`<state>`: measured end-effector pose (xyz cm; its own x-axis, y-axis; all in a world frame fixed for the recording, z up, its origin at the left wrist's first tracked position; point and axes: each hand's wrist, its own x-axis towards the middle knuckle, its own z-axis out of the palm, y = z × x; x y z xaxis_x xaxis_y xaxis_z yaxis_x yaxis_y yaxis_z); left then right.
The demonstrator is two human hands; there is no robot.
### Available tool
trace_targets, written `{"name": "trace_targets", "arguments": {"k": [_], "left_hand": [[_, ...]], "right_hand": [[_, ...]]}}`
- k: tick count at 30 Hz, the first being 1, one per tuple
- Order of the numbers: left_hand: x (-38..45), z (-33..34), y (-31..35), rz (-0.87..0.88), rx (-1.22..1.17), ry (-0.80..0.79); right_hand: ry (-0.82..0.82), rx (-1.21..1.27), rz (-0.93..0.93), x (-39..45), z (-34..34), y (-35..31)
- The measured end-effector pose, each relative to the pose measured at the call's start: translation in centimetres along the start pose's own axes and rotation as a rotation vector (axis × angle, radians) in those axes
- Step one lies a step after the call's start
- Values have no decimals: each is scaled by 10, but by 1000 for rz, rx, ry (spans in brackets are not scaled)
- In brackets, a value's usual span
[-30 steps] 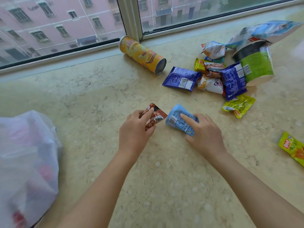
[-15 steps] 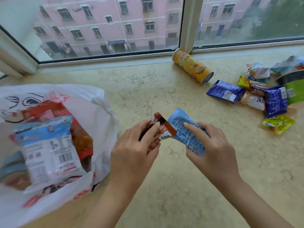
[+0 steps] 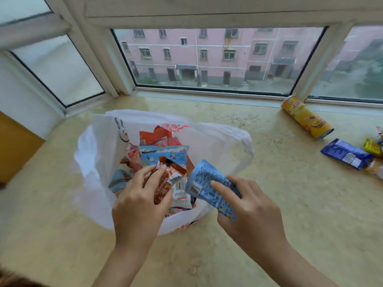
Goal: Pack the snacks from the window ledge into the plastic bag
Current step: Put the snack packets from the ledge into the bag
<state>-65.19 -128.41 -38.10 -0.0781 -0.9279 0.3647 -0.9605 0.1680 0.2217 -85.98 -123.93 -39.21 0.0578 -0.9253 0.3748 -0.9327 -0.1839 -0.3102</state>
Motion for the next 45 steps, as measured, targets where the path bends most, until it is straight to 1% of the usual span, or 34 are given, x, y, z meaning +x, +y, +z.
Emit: {"name": "trace_targets", "arguments": {"k": [3,5,9,12,15,17,18,19,21,23,24,28,34,38,45], "left_hand": [[11,3,-29,-59,66,-26],[20,11,-41,-44,97,-41],[42,29,-54,-31,99,-73],[56,42,-65,-33,118,-65],[65,54,-73,38,141,-56],[64,64,-76,96,166,-121],[63,68,-78,103,168,-169],[62,72,-79,100,162,-212],[60,79,-79,96,145,-252],[60,82,-75,102,160,-246],[60,82,-71,109,170,-228],[59,82,-49,144,183,-182],[53,83,-3,200,184,-154],[43,92,34,274,114,-132],[20,107,125,420,-63,-131]], "right_hand": [[-42,11,-12,11,13,-29],[-66,6,-7,23,25,-44],[-98,-12,64,56,57,-56],[-147,-16,130,79,83,-60],[-135,29,164,99,106,-61],[-120,39,98,107,119,-61],[-157,33,48,108,125,-60],[-237,21,11,108,130,-59],[-447,2,0,103,137,-55],[-514,20,27,97,140,-46],[-510,28,39,95,139,-41],[-384,-75,17,88,130,-25],[-146,-13,32,58,96,8],[-78,-36,68,28,70,44],[-49,-124,190,-35,28,123]]}}
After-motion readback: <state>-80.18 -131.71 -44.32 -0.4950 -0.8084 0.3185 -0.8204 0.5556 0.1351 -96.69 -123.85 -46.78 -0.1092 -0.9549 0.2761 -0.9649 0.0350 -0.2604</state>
